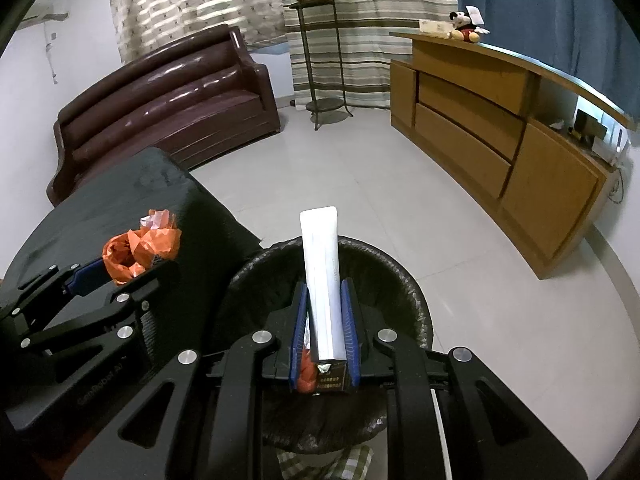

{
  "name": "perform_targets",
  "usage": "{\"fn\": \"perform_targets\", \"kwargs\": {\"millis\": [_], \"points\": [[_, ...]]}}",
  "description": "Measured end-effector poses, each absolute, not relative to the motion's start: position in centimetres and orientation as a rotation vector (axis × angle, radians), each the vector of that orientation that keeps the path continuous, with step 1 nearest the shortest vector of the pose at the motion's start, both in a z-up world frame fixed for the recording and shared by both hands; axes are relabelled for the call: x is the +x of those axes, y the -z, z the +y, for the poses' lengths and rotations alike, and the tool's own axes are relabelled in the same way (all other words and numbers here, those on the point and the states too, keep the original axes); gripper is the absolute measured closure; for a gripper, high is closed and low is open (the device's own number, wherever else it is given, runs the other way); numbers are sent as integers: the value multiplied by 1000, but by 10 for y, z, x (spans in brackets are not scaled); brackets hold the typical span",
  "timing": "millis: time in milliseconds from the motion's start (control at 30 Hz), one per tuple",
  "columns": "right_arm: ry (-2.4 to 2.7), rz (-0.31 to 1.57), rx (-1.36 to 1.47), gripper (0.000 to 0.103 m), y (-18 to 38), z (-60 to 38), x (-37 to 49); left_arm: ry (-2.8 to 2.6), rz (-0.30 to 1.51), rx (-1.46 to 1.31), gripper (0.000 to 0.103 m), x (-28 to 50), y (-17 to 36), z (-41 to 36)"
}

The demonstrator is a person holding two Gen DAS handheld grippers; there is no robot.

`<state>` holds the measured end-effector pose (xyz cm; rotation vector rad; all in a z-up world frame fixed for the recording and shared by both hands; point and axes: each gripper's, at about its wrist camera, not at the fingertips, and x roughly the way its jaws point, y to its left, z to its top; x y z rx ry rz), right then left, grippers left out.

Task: Collect trash
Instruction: 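Carry the bag and wrapper over the black bin with both tools, then open both tools to drop the bag and wrapper into the bin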

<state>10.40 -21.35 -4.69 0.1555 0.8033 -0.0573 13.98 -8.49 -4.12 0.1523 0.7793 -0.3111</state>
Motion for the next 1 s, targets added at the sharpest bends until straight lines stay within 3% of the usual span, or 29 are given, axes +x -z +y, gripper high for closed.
{"fn": "perform_targets", "kwargs": {"millis": [133,200,367,500,1000], "points": [[66,808,174,83,50,-216,106,306,780,148,53,140,43,-85],[69,813,181,83,51,-217,106,306,780,152,44,141,43,-87],[77,819,190,81,53,-221,107,305,780,149,39,141,43,-88],[89,814,196,71,52,-223,106,307,778,148,31,142,42,-88],[152,769,220,31,46,-233,100,299,749,139,18,138,36,-85]]}}
